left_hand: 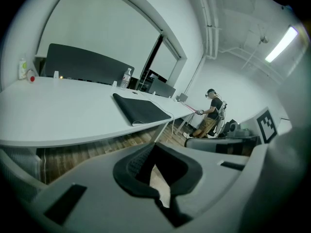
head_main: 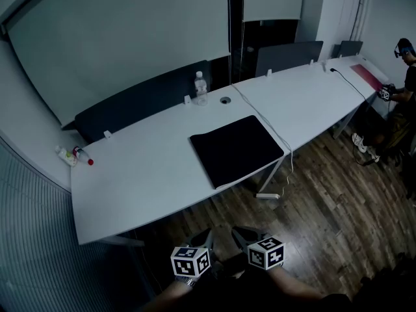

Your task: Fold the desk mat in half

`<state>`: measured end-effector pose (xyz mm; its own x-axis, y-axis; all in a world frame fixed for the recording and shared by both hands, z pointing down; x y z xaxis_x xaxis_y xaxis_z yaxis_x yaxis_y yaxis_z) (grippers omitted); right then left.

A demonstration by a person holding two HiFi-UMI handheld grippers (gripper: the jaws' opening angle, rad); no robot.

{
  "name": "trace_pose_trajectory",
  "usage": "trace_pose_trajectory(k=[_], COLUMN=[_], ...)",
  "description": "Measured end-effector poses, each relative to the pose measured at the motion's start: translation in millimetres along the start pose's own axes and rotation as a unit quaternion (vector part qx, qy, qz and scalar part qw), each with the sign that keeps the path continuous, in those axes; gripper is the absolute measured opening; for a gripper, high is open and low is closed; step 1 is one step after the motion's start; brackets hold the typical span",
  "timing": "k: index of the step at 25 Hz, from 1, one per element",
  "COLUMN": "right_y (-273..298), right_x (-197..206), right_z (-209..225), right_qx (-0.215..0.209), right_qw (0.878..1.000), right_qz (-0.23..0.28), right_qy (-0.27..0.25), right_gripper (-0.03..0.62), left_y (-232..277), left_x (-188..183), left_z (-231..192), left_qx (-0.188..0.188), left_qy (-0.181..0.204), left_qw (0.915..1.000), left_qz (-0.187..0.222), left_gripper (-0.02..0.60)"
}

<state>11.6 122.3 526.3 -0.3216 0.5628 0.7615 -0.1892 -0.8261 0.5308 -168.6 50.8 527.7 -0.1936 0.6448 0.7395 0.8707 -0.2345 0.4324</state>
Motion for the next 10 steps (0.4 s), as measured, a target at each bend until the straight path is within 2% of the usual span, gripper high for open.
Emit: trace_pose_trajectory(k=[10], right_y=[-10], right_x=[-2], right_z=[11], right_qx=[0.007], right_qw=[1.0], right_qz=[0.0], right_qy=[-0.005], right_gripper=[0.023], left_y=[10], left_x=[-1], left_z=[11], left_qx=[0.004], left_qy=[0.006], left_qw=[1.0], left_qz=[-0.007], left_gripper=[0.006])
Point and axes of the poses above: the fingertips, and each gripper's own axes: y forward along the fingers, z to its right, x out of its underside, the point moved 10 cm from there along -y, backward along the fingers, and after that the axes turned 13 degrees about x, right-handed, at the moved point
